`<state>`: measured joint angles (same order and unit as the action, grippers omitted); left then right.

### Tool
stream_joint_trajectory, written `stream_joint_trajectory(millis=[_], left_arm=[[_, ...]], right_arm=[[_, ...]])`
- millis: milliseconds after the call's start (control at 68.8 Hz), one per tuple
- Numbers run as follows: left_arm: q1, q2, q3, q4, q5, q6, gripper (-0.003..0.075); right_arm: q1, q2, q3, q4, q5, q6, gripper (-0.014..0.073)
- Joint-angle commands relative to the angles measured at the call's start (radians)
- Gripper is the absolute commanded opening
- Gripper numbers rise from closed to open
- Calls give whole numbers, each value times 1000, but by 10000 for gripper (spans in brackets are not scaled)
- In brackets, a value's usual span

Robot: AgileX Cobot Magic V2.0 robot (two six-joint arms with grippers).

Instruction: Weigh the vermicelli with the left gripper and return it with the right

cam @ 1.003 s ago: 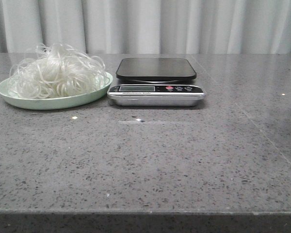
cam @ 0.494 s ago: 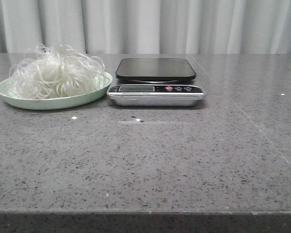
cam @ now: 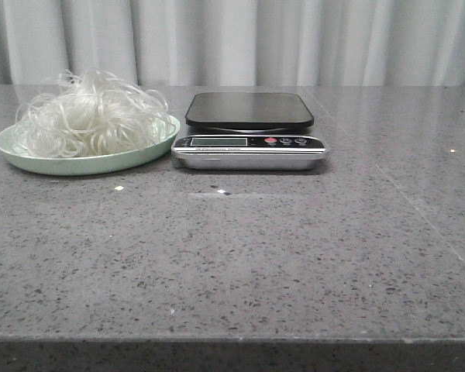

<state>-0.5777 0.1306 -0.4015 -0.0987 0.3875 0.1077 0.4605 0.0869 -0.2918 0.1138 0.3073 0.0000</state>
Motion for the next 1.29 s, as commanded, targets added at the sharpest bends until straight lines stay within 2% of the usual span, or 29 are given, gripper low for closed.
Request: stream_joint_trajectory(millis=[0,349,451,727,843,960,1279], left_arm=[[-1,9,-24,-5,-72,0,134],[22,9,21,-5,-88,0,134],[113,3,76,4,-118,0,134],[459,-158,288,13,-290,-9,134],[526,-157,354,13,-340,-9,134],[538,-157,414,28,-448,-58,134],[526,-157,412,72,-445,-140,134]], right_arm=[[-7,10,-27,-3,-69,-8,166],[-7,10,-27,-3,-69,-8,166],[-7,10,-27,-3,-69,-8,166],[-7,10,-27,-3,-69,-8,166],[-7,10,-27,-3,-70,-8,166],[-7,10,-27,-3,-70,-8,166],[-7,10,-27,-3,-70,-8,166]])
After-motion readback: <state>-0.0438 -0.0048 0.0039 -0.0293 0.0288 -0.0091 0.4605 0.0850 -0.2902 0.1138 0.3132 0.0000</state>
